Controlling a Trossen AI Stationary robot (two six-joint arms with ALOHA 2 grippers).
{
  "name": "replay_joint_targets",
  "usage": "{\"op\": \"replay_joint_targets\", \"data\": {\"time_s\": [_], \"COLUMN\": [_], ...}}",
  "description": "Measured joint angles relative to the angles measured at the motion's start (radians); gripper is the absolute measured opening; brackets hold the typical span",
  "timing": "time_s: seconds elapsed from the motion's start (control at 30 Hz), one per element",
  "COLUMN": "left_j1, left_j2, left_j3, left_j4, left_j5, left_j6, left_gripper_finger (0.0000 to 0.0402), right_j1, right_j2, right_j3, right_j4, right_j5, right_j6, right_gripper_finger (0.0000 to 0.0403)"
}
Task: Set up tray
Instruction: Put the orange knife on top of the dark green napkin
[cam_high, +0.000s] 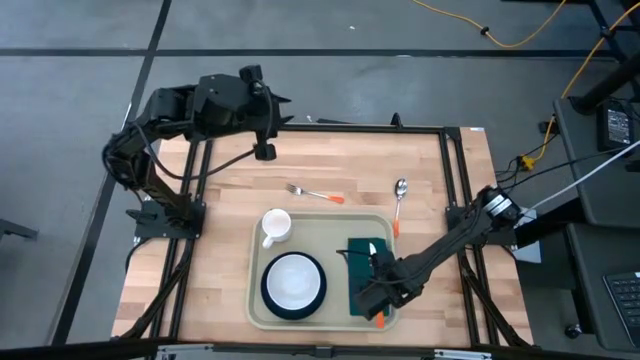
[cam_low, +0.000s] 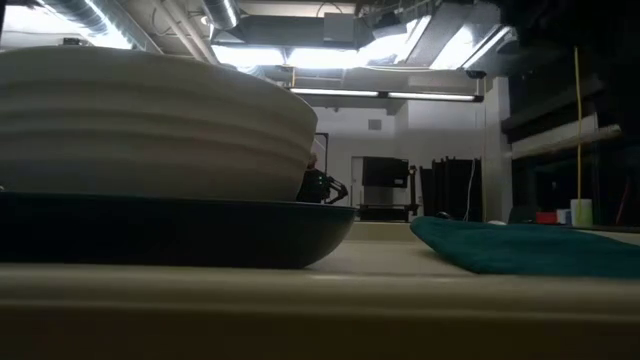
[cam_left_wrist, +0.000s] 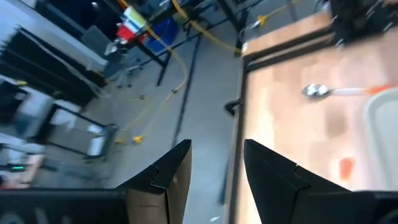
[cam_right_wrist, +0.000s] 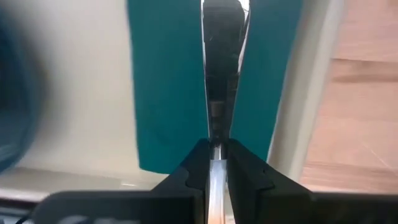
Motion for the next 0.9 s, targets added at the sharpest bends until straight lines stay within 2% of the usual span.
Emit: {"op": "replay_joint_targets", "data": {"time_s": [0.1, 0.5, 0.9], "left_j1": [0.008, 0.061, 0.060], "left_j2": [-0.013, -0.092, -0.102], "left_j3": [-0.001, -0.002, -0.002], "left_j4": [0.000, 0.016, 0.017], "left_j5": [-0.037, -0.010, 0.001], "left_j6": [0.057, 0.032, 0.025], "left_gripper_finger": [0.0143, 0.0143, 0.0143], "right_j1": [-0.016, -0.104, -0.104], "right_j2": [0.018, 0.105, 0.116], "right_j3": [0.000, -0.001, -0.001], "right_j4": [-0.019, -0.056, -0.115], "right_j5": [-0.042, -0.072, -0.138], "right_j6": [0.010, 0.009, 0.011], "right_gripper_finger": [0.0037, 0.0037, 0.0037]}}
